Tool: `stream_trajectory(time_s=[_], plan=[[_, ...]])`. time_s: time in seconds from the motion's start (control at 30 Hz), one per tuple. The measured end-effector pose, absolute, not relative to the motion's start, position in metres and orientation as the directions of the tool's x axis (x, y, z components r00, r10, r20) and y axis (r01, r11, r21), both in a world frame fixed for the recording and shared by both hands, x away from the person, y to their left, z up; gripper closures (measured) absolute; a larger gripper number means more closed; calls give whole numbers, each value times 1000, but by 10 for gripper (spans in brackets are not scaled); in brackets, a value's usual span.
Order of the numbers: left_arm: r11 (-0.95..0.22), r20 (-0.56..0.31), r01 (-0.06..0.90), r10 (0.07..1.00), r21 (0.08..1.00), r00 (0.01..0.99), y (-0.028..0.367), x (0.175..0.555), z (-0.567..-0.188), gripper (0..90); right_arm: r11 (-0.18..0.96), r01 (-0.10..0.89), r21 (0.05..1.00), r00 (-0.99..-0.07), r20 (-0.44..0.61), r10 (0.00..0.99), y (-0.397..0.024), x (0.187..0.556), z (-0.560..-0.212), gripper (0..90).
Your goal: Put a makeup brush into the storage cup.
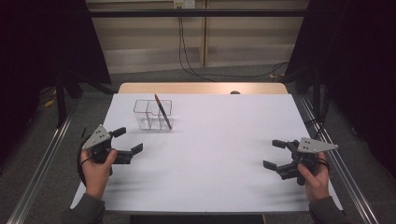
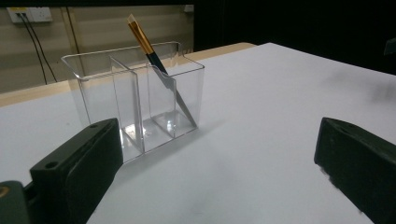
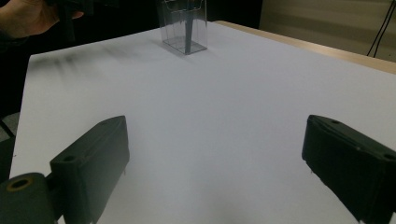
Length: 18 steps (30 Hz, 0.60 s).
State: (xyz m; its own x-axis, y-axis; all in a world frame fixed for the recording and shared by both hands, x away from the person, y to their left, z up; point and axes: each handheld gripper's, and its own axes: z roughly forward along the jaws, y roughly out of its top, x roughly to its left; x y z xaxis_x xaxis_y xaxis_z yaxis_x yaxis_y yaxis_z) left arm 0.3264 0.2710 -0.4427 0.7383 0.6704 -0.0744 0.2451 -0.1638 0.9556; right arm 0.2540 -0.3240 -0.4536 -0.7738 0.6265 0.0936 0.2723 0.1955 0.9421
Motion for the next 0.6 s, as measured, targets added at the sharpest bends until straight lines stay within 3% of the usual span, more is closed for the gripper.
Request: stream_trajectory(time_s=[0.6], plan=[[-168, -71, 235, 653, 957, 754, 282, 316, -447, 9, 191, 271, 943, -770, 93, 631, -324, 254, -453, 72]])
